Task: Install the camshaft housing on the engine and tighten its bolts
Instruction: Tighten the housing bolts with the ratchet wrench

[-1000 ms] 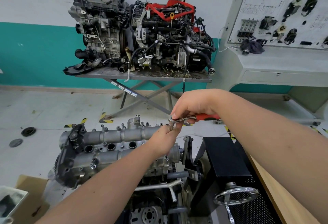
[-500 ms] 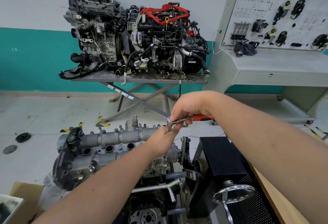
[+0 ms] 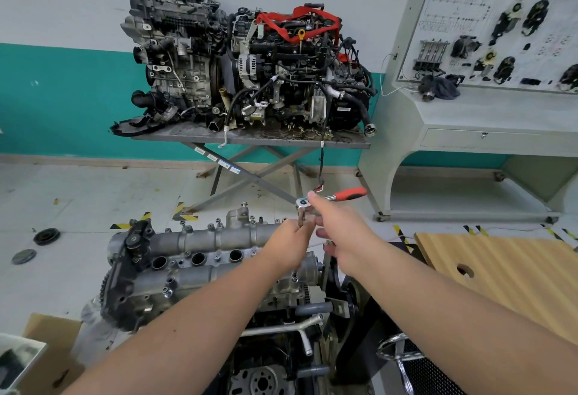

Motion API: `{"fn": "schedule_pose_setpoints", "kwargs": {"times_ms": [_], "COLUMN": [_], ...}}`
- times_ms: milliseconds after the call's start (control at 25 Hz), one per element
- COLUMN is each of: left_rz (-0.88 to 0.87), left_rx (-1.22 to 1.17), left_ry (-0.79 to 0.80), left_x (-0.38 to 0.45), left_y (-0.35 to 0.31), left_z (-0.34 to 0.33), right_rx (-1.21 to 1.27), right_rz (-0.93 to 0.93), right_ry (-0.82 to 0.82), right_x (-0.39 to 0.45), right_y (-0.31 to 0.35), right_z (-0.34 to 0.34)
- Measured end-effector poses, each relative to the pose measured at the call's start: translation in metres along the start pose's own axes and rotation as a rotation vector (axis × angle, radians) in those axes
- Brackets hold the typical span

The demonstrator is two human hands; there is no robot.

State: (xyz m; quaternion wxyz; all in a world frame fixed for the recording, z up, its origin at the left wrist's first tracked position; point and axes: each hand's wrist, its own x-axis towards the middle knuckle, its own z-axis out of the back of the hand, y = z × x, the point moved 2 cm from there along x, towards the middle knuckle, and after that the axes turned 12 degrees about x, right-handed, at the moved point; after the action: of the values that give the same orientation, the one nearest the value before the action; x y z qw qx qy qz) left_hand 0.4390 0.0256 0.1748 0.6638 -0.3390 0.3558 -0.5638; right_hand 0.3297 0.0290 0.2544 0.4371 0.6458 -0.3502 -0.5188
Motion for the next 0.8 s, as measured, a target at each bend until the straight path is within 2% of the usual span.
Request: {"fn": "schedule_pose_setpoints", "kwargs": {"times_ms": [80,160,240,280,360,400,440,560,640,720,800], "left_rz": [-0.012,-0.024,-0.05,-0.055,-0.024,0.011,0.061,0.19,0.217,0.182,0.113], "left_rx": [0.018,0.118,0.077,-0.074,-0.54,-0.698,-0.743,-0.458,-0.268,-0.202,-0.234], "left_ry": [0.043,0.149,0.278,0.333,0.396,0.395,0.38,0.225,0.147,0.131,0.142], "left_x": [-0.001,-0.008,-0.017,-0.021,-0.027,-0.028,-0.026,-0.024,-0.025,-0.025,-0.021], "left_y": [-0.001,-0.003,-0.003,-0.001,-0.004,-0.01,-0.015,-0.033,-0.04,-0.043,-0.042], "left_z": [-0.003,-0.002,0.005,0.013,0.033,0.042,0.048,0.045,0.039,0.037,0.035], "right_rx": [0.039,-0.052,-0.165,-0.222,-0.292,-0.284,-0.237,0.058,0.243,0.374,0.48], "right_rz": [0.027,0.071,0.073,0.082,0.07,0.057,0.033,-0.11,-0.214,-0.227,-0.17], "right_ry": [-0.067,-0.091,-0.005,0.096,0.271,0.32,0.333,0.317,0.311,0.286,0.26], "right_x": [0.013,0.021,0.027,0.028,0.029,0.03,0.031,0.04,0.043,0.046,0.048], "right_y": [0.005,0.011,0.013,0.013,0.012,0.011,0.01,0.004,-0.002,-0.01,-0.016], "right_z": [-0.008,-0.015,-0.017,-0.019,-0.025,-0.027,-0.029,-0.03,-0.028,-0.023,-0.019]}}
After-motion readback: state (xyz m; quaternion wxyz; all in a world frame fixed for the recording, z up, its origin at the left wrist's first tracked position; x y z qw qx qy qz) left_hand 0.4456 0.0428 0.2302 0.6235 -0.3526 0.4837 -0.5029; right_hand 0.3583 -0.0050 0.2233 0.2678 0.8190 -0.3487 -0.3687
